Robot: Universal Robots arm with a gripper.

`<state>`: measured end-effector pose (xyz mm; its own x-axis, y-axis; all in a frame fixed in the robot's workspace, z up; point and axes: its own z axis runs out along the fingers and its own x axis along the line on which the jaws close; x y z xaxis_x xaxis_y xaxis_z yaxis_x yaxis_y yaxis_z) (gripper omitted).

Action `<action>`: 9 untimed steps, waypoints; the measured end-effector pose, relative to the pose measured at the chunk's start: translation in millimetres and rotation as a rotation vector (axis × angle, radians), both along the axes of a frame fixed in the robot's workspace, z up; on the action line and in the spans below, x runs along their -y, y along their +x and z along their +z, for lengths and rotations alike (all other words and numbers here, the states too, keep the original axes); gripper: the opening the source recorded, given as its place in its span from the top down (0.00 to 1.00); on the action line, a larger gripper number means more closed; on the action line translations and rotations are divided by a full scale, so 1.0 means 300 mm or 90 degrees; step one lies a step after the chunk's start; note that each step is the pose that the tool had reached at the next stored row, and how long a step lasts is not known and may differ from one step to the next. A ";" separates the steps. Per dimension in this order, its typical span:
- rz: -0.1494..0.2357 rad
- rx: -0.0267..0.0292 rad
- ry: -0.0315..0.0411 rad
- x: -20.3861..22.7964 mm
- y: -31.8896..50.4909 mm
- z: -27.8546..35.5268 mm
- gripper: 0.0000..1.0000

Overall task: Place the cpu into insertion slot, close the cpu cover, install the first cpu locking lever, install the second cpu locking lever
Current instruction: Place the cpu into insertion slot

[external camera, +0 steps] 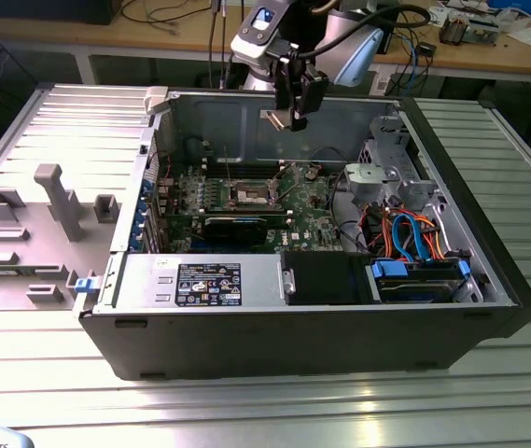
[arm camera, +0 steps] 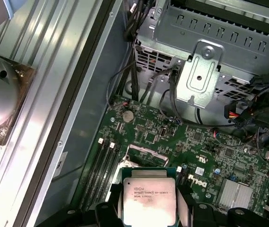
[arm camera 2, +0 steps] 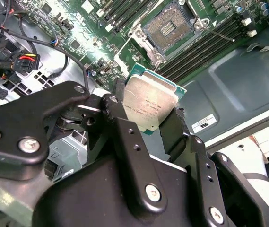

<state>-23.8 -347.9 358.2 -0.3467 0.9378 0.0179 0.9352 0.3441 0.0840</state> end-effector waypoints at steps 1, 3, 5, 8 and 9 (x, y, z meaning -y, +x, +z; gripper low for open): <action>0.000 0.0000 0.0000 0.000 0.000 0.000 0.46; -0.001 0.0000 0.0000 0.000 0.000 0.000 0.46; -0.001 0.0000 0.0000 0.000 0.000 0.000 0.46; -0.002 0.0000 0.0000 0.000 0.000 0.000 0.46; -0.002 0.0000 0.0000 0.000 0.000 0.000 0.46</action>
